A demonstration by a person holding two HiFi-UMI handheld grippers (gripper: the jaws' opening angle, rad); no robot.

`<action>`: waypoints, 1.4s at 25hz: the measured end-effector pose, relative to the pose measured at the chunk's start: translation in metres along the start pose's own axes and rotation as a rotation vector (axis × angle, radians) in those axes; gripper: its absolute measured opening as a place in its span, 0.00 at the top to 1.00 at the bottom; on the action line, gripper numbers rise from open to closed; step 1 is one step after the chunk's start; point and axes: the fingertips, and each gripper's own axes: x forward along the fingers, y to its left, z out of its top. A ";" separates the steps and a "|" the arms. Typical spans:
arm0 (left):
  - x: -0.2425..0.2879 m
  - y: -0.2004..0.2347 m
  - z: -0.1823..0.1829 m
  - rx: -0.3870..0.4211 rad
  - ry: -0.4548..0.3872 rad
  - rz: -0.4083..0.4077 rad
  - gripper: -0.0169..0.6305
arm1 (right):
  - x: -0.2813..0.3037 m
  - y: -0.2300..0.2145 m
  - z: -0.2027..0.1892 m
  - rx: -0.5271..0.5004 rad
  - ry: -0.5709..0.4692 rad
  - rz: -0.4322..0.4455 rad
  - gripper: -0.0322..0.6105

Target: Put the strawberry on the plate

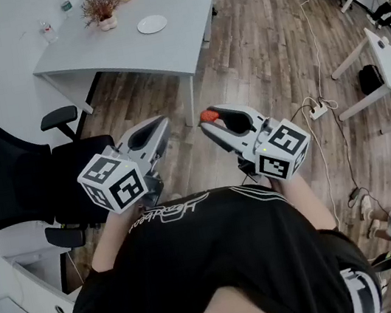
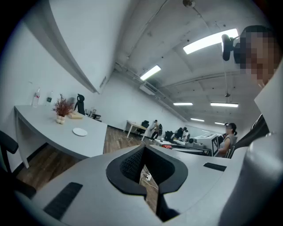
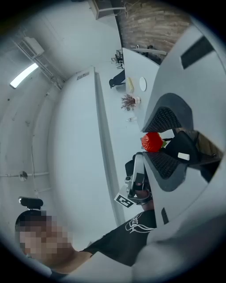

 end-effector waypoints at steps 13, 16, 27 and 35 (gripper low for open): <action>0.030 -0.028 -0.016 0.007 0.025 0.026 0.96 | -0.035 -0.022 -0.004 0.013 -0.017 0.007 0.74; 0.033 -0.034 -0.021 0.007 0.020 0.024 0.96 | -0.042 -0.022 -0.008 0.017 -0.022 0.020 0.74; 0.040 -0.048 -0.037 -0.029 0.029 0.041 0.96 | -0.061 -0.027 -0.021 0.052 -0.014 0.023 0.74; 0.050 -0.028 -0.041 -0.061 0.028 0.056 0.96 | -0.050 -0.048 -0.027 0.062 0.006 0.023 0.74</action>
